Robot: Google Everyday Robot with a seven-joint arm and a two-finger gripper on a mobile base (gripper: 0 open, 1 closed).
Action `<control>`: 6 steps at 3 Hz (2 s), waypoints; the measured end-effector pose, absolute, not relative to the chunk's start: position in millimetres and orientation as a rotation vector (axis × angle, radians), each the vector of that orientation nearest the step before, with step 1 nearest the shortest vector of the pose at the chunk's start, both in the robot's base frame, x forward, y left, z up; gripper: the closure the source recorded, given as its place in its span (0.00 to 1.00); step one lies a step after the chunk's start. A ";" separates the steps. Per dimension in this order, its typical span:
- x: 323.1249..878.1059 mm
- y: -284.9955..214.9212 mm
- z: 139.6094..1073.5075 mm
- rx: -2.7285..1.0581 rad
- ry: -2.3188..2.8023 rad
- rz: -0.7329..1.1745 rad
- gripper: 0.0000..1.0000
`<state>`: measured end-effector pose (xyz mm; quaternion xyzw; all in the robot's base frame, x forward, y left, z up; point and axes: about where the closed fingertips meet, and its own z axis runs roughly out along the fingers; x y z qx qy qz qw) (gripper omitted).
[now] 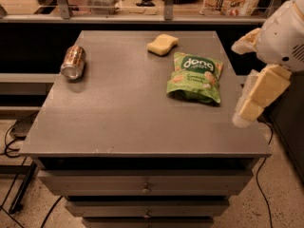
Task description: Pick orange can
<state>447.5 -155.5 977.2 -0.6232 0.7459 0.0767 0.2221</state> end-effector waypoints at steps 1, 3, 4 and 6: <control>446.3 -146.0 980.0 -1.716 2.037 0.252 0.00; 461.8 -128.7 970.1 -1.627 2.012 0.327 0.00; 495.0 -84.0 971.5 -1.554 1.879 0.421 0.00; 594.0 33.7 985.5 -1.433 1.607 0.538 0.00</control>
Offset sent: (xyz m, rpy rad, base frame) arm -0.0013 0.0095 0.0028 0.0338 0.0033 0.0130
